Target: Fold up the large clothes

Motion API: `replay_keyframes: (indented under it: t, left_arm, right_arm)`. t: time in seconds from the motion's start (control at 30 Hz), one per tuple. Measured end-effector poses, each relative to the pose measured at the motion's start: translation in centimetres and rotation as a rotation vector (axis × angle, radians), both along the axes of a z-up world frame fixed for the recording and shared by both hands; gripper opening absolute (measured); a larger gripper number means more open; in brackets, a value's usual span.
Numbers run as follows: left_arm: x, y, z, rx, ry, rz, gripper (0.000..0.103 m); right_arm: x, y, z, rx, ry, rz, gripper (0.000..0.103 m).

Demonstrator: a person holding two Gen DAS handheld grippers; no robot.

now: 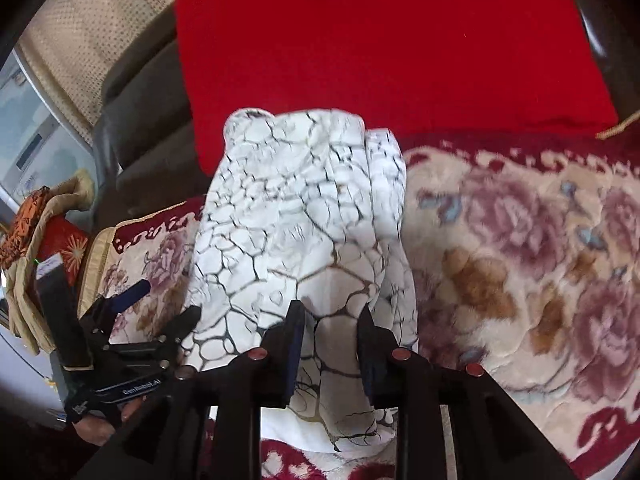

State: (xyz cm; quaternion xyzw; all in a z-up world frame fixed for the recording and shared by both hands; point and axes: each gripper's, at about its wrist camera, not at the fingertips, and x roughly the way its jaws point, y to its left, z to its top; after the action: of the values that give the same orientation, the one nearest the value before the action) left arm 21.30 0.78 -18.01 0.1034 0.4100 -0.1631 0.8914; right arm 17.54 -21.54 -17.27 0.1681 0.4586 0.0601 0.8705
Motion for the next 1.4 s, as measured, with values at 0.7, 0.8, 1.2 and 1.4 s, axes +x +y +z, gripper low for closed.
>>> replay_keyframes:
  t: [0.7,0.8,1.2,1.4]
  left_arm:
    - [0.2,0.0,-0.3,-0.004,-0.011,-0.003,0.103]
    - [0.3,0.0,-0.3,0.002,-0.019,-0.004,0.103]
    - [3.3,3.1,1.5,-0.124,-0.006,0.106,0.103]
    - [4.9,1.9,-1.6,-0.006,0.055,0.117,0.103]
  right_arm:
    - [2.0,0.0,-2.2,0.037,0.001,0.010,0.028]
    - [2.5,-0.4,-4.0,0.085,0.043,0.005,0.030]
    - [7.3,-0.8,1.1,0.044,-0.045,0.003,0.030]
    - [13.9,-0.1,-3.6,0.022,0.116,-0.003,0.031]
